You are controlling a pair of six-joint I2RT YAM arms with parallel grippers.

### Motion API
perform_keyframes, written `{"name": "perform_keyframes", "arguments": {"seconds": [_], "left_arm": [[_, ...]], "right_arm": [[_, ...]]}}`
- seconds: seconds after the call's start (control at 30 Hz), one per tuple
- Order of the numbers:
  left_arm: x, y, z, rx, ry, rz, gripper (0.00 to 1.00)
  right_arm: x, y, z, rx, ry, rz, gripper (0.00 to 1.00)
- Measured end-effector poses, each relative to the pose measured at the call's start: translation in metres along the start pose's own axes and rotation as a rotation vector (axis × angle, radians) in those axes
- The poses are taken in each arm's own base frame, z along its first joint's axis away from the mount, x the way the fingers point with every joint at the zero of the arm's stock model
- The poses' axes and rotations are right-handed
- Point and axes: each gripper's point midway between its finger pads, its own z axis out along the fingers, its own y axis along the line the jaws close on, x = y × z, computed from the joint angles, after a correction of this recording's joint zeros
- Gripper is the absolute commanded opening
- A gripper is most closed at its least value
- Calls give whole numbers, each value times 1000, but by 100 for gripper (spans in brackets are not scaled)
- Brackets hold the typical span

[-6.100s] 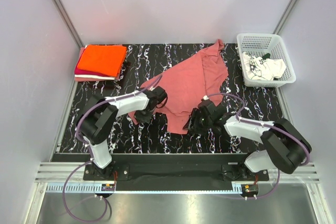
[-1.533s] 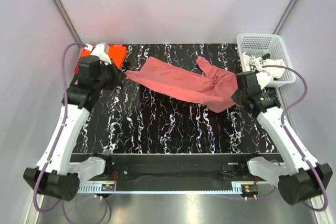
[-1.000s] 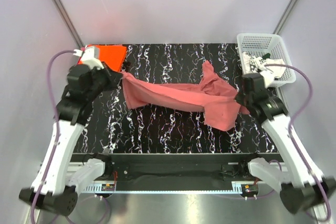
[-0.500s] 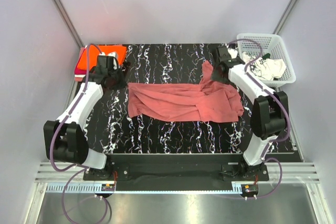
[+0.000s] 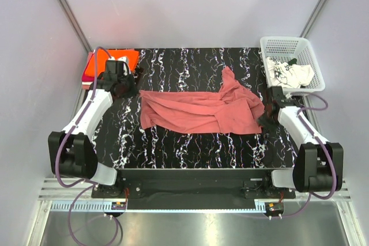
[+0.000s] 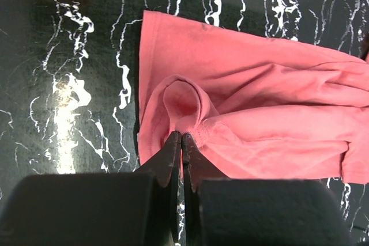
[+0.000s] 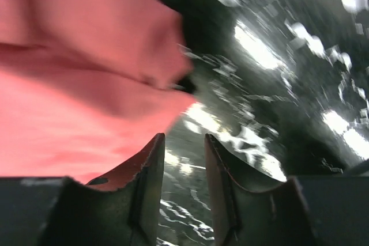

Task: Fold and stack the t-shirts
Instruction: Flatten the tshirt out

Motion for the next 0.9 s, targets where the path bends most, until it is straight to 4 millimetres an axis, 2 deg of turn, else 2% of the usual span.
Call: {"name": "perform_keyframes", "arguments": {"seconds": [0.03,0.1,0.17,0.3,0.6,0.9], "left_arm": [[0,-1,0,4,1,0,0],[1,-2,0,14,5,0,0],[2,-3,1,21,7,1,0],[5,-3,2,24,13,4,0],[4,-5,2,36,12,8,0],[4,-5,1,39,12,8,0]], "right_arm": [[10,-14,7,27,31,23,40],[22,-25,13,44,65,41,40],[26,-23,14,29,80,57,41],[21,-12,18,-11,57,100,43],[21,-5,37,-17,49,134,43],[24,-11,45,6,39,145,41]]}}
